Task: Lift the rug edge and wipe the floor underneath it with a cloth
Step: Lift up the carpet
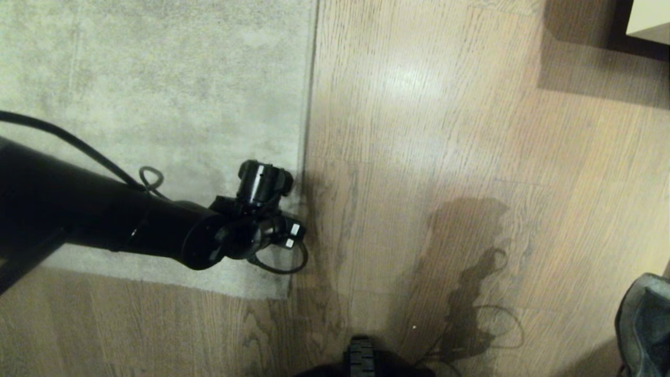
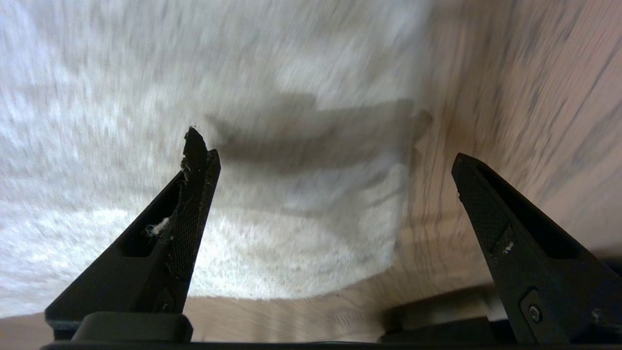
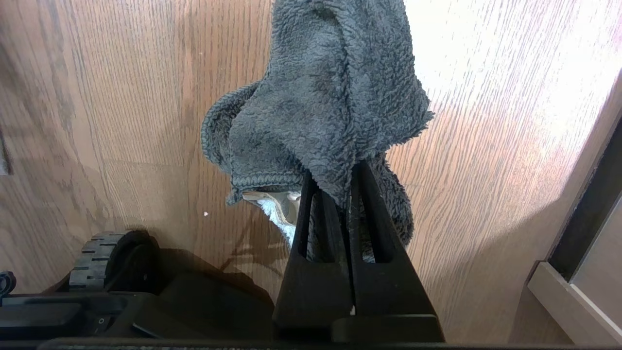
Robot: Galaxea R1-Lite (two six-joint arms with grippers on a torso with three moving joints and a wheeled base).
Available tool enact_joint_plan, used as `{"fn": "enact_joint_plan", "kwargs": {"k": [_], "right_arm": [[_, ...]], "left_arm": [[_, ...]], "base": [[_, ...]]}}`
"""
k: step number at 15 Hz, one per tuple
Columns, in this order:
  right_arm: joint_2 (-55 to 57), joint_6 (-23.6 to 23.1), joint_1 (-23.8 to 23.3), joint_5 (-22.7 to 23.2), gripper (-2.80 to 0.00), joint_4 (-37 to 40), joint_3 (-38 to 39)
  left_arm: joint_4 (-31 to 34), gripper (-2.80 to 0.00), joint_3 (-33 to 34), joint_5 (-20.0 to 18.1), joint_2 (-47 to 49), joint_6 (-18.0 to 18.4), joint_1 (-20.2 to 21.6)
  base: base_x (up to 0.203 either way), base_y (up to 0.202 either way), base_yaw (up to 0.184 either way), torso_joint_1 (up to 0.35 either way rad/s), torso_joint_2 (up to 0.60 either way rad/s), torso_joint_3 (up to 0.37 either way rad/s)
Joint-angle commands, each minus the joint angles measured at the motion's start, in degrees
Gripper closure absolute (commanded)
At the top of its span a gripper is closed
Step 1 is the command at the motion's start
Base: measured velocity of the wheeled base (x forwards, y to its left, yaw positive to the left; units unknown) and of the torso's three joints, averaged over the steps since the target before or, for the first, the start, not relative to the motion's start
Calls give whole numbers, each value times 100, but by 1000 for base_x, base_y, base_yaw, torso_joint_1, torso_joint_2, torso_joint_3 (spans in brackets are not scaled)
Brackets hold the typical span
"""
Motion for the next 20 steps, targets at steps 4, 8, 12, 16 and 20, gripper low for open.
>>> {"fn": "enact_joint_plan", "kwargs": {"k": [4, 8, 12, 16, 20], "right_arm": [[7, 2, 1, -1, 0, -2, 0], [7, 2, 1, -1, 0, -2, 0], [7, 2, 1, -1, 0, -2, 0], [7, 2, 1, -1, 0, -2, 0], [7, 2, 1, -1, 0, -2, 0]], "left_arm": [[103, -280, -312, 434, 317, 9, -179], [112, -280, -356, 807, 394, 247, -223], [563, -280, -564, 871, 378, 510, -283], [1079, -280, -968, 1149, 447, 572, -337], [1070, -280, -971, 1239, 455, 1049, -285]], "base": [[0, 0, 0, 0, 0, 0], [0, 0, 0, 0, 0, 0], [0, 0, 0, 0, 0, 0], [0, 0, 0, 0, 0, 0], [0, 0, 0, 0, 0, 0]]}}
